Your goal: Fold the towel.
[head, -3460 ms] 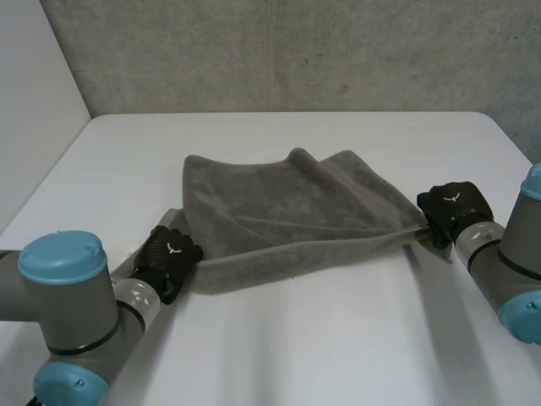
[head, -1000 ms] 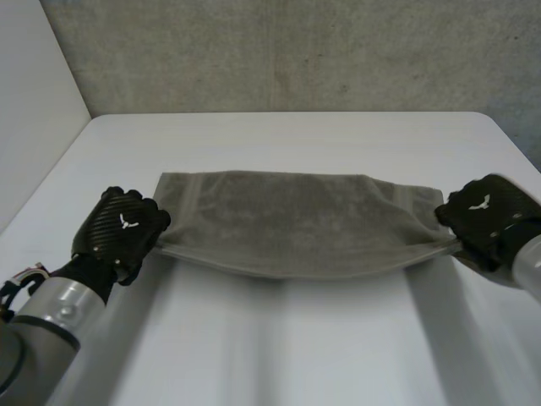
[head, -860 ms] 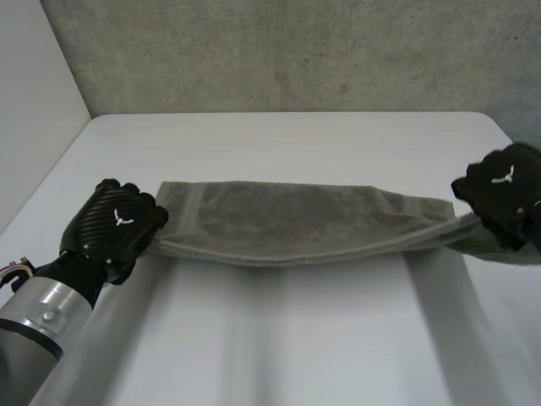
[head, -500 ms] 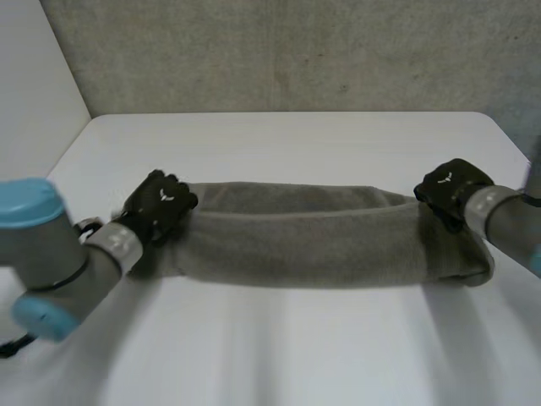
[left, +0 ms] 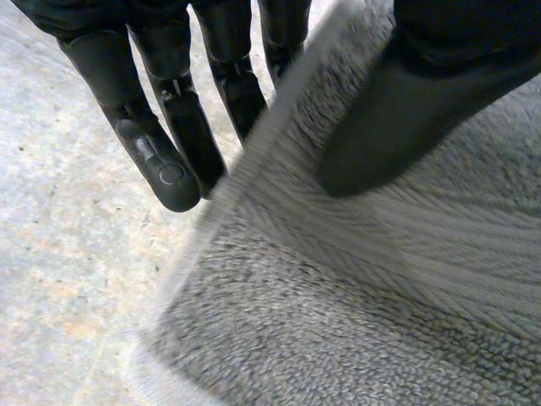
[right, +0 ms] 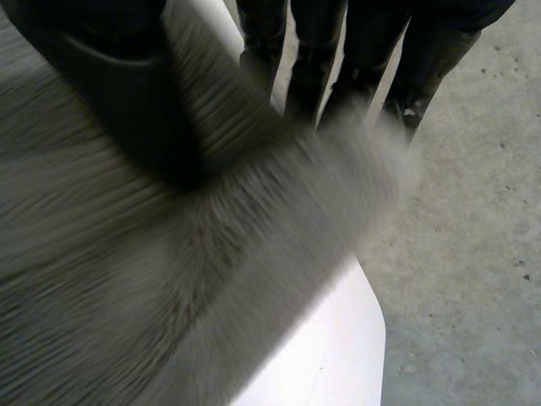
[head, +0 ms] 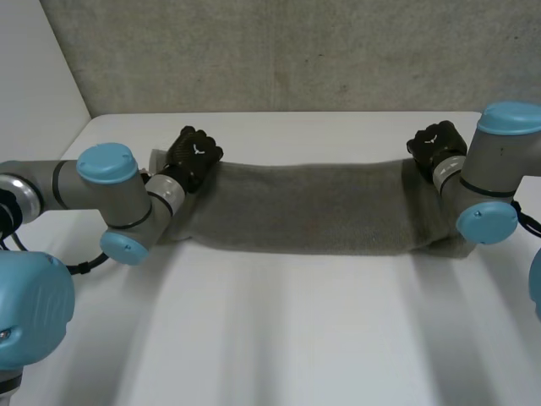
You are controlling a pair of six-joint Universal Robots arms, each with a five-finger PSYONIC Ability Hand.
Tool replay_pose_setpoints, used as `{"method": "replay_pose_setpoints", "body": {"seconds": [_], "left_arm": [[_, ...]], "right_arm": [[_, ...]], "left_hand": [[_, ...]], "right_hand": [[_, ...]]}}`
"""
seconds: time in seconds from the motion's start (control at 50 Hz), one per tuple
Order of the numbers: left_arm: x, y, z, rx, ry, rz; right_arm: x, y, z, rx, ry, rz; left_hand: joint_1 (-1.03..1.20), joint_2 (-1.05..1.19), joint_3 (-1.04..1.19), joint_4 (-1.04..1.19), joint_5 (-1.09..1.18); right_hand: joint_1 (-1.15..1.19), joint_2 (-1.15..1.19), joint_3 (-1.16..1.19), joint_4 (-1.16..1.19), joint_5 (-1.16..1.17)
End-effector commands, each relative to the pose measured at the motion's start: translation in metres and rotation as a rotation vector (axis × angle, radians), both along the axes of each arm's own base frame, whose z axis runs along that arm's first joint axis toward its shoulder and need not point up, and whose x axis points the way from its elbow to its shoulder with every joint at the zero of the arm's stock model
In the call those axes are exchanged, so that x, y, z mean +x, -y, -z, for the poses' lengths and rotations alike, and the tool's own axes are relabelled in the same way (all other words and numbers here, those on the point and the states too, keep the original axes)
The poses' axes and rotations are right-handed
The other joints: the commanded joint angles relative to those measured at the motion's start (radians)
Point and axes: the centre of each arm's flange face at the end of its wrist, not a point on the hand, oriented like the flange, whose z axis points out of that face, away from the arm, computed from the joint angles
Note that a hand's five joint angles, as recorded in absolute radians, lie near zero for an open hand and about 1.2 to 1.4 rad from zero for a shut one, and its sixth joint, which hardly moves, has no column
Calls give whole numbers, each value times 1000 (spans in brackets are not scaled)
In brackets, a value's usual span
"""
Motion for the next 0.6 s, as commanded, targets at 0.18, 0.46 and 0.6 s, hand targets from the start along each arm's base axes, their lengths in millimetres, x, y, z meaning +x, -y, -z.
{"method": "replay_pose_setpoints", "body": {"seconds": [0.18, 0.46, 0.6], "left_arm": [[15, -12, -34, 61, -12, -161], [50, -97, -91, 250, -310, -178], [65, -136, -92, 299, -481, -171]], "right_arm": [[-2, -35, -51, -27, 170, 66], [-24, -117, -58, 85, 169, 25], [-48, -130, -26, 208, 157, 65]], "left_hand": [[-941, -958, -961, -935, -1125], [-941, -958, -960, -934, -1124], [-941, -958, -961, -934, -1124]], "right_hand": [[-530, -520, -567, -574, -545], [-530, -520, -567, -574, -545], [-530, -520, -567, -574, -545]]}}
